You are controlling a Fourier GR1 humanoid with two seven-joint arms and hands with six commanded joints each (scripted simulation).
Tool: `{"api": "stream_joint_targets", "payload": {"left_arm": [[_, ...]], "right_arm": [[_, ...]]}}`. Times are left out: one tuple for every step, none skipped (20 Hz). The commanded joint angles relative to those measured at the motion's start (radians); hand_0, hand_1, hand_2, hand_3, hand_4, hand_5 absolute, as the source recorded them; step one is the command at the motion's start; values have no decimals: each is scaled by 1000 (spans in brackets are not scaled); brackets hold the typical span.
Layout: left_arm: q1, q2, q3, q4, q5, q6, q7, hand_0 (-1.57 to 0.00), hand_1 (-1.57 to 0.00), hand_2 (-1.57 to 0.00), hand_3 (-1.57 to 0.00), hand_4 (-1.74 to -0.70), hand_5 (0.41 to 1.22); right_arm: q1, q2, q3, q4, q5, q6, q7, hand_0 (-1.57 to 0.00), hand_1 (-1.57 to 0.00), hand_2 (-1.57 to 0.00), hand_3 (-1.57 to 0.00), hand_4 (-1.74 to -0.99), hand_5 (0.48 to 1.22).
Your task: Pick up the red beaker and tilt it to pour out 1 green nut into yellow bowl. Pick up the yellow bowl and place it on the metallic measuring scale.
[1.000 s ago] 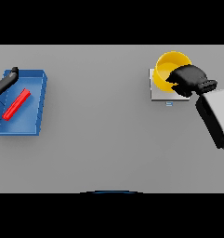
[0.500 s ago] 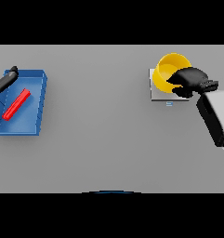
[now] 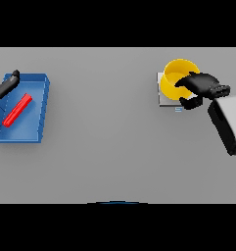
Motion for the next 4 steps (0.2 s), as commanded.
{"api": "stream_joint_targets", "payload": {"left_arm": [[-18,-11,-3,17,-3,-4,15,1,1,1,1,-722,697],[-24,-6,-5,16,-6,-12,20,1,1,1,1,-719,696],[-13,-2,-6,6,-5,-8,13,1,1,1,1,-720,694],[-9,-2,-3,10,-3,-5,9,1,1,1,1,-720,693]], "right_arm": [[0,6,1,8,3,2,17,-77,-124,-202,-352,-1431,799],[-3,9,2,7,2,13,28,-61,-99,-161,-323,-1422,785],[-3,8,-1,6,-2,19,30,-49,-79,-129,-297,-1412,771],[1,5,-5,3,-6,23,36,-39,-63,-103,-272,-1410,759]]}}
